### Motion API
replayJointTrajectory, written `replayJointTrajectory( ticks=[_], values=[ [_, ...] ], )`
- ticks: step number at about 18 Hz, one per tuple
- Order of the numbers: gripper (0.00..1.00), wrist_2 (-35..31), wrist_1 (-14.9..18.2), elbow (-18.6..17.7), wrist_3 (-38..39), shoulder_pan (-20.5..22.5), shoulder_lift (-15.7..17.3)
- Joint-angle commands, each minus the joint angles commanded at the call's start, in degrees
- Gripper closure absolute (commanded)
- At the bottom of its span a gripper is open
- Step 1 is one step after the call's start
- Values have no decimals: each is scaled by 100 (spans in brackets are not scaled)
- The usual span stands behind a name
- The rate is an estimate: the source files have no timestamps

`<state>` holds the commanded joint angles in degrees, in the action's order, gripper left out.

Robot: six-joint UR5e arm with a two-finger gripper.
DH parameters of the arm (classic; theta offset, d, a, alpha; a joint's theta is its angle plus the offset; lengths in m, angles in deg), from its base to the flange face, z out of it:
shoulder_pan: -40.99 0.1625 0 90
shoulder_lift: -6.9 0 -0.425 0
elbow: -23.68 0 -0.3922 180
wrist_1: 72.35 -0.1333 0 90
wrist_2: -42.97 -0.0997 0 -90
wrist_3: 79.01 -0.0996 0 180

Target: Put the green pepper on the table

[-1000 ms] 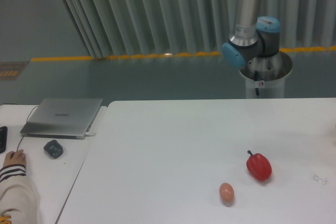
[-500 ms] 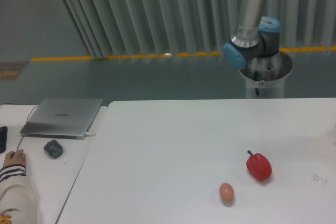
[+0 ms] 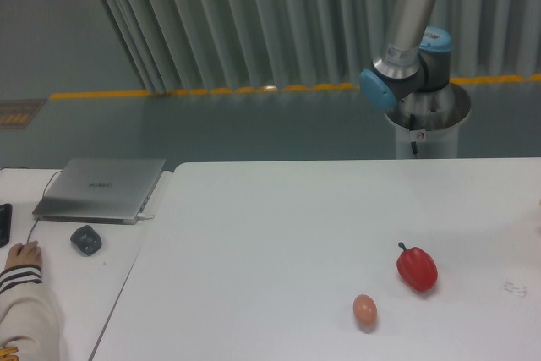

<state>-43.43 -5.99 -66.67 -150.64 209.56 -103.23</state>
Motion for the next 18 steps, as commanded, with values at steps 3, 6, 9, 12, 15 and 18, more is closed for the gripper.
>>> replayJointTrajectory(
  ticks=[3,6,9,12,15,18],
  values=[
    [0,0,0,-18,210,-53,-9],
    [0,0,0,-18,299,-88,-61],
    [0,-9,-9,-18,316,-132,-88],
    [0,-9,-9,-27,316,-141,-123],
    [0,-9,-18,-35,290,-141,-158],
    [0,0,-79,-70,308,-158,-176]
  ],
)
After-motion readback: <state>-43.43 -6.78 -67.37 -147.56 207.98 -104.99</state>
